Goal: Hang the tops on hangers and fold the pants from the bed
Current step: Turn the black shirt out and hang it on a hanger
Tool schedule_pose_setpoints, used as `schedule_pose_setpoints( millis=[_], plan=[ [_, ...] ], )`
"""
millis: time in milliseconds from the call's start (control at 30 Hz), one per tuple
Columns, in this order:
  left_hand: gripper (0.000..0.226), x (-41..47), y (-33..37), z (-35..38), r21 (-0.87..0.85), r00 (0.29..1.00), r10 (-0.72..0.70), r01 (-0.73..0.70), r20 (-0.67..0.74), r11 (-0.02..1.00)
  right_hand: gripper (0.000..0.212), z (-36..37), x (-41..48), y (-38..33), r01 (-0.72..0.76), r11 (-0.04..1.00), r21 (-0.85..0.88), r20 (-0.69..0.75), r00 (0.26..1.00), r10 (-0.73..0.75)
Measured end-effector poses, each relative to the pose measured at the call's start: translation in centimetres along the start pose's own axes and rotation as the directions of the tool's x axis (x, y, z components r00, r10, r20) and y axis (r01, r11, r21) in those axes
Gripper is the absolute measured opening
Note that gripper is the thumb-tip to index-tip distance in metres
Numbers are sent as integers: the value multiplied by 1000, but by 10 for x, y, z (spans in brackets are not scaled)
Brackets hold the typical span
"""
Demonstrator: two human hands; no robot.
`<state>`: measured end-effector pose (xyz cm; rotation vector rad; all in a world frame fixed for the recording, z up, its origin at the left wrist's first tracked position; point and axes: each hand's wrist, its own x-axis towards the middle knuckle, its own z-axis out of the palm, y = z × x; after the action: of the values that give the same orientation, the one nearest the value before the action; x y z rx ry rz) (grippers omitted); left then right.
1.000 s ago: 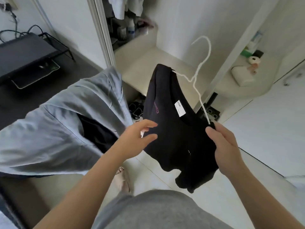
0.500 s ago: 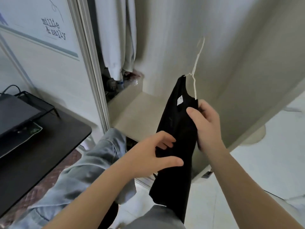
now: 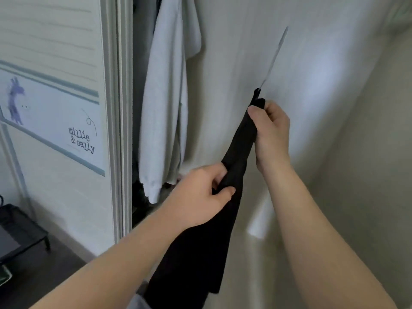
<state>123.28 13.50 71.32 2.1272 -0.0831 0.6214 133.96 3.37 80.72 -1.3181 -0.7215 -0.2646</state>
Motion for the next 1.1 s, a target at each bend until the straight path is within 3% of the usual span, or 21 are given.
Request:
schedule_pose_setpoints(
  millis=[167,267,367,633,833,1100],
  plan=[
    [25,88,27,-47,159,986,135,-118,-99,980,24,17,100,-34,155,987,46,72,985,-158],
    [26,135,46,-74,271,966,205,-157,-158,950,18,23,155,-59,241,971,9,83,967,-241],
    [25,180,62,-98,365,947,252,-167,-198,916,30,27,209,-80,314,949,-20,67,948,-312],
    [26,267,99,-140,617,922,326,-135,-208,775,13,36,333,-114,410,899,-153,101,912,-398],
    [25,297,112,-150,766,918,356,-99,-176,635,14,41,386,-112,382,894,-233,133,923,-360],
    [17,310,97,-155,795,931,324,-64,-170,603,14,46,400,-86,243,951,-191,145,965,-218]
  ],
)
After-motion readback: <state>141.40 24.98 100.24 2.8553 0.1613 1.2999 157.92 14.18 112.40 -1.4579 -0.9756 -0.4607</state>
